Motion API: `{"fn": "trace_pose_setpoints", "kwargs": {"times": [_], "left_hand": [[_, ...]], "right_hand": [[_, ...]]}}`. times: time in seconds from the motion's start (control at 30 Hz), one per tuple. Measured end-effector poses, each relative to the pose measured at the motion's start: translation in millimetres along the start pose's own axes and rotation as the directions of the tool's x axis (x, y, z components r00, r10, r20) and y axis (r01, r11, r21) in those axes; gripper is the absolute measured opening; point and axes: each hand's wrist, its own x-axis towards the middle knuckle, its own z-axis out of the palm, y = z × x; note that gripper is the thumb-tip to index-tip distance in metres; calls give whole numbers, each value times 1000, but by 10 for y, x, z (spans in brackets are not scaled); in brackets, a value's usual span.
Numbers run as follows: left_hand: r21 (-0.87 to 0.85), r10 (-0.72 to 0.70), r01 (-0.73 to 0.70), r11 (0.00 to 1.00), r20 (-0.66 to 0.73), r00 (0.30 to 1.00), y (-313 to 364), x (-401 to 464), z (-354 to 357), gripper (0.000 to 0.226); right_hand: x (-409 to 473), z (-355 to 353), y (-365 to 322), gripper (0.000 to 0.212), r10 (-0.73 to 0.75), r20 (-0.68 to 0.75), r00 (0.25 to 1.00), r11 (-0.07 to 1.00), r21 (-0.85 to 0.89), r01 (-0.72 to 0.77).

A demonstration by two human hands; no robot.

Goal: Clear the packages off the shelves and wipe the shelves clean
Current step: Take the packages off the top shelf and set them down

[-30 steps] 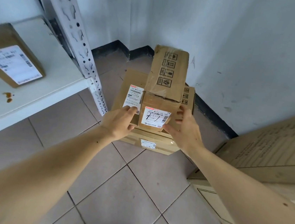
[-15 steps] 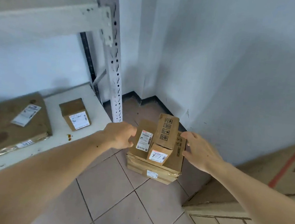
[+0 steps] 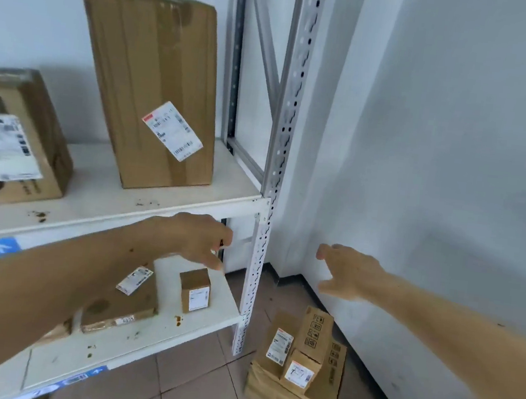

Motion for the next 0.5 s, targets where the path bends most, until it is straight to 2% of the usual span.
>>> {"fn": "trace_pose_setpoints", "kwargs": {"times": [0.23,0.5], "left_hand": [[-50,-202,196,979,-142,969,-425,-1391,-627,51],[-75,-400,395,915,-279,873,-1089,-2914,-988,50]], "right_hand": [[-308,-1183,-820,59,-199,-136,970,979,-79,190],[-611,-2206,-2088,56,-410,-334,849,912,-130,389]]}}
